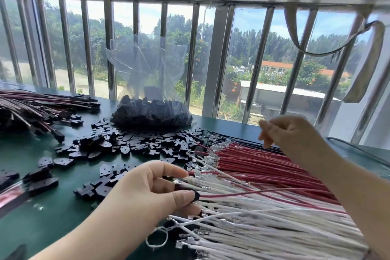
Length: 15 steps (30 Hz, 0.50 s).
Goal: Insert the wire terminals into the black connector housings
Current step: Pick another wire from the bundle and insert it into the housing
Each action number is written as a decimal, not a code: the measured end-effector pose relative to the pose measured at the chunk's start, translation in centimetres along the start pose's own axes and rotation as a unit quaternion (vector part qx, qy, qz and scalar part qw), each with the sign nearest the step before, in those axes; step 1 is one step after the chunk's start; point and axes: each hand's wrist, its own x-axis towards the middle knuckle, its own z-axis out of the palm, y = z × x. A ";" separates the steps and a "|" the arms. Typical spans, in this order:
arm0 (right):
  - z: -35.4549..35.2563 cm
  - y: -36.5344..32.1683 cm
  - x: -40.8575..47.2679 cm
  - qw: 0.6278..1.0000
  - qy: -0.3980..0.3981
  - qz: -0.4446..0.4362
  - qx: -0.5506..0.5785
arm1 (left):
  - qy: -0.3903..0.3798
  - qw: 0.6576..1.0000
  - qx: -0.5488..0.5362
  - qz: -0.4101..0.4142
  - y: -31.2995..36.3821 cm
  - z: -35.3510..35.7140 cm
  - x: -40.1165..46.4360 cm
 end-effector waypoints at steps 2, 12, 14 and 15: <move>-0.3 3.1 3.1 0.991 0.002 0.059 -0.119 | 0.007 1.000 0.007 0.002 0.0 0.1 0.0; 1.1 7.9 7.1 0.957 -0.101 0.038 -0.269 | -0.018 1.000 -0.001 -0.003 0.1 -0.7 0.1; 0.9 7.8 7.2 0.947 -0.119 0.020 -0.297 | -0.014 1.000 -0.011 0.002 -0.2 -0.9 0.4; 0.8 8.0 7.3 0.943 -0.117 0.009 -0.312 | -0.012 1.000 -0.013 0.006 -0.2 -1.0 0.5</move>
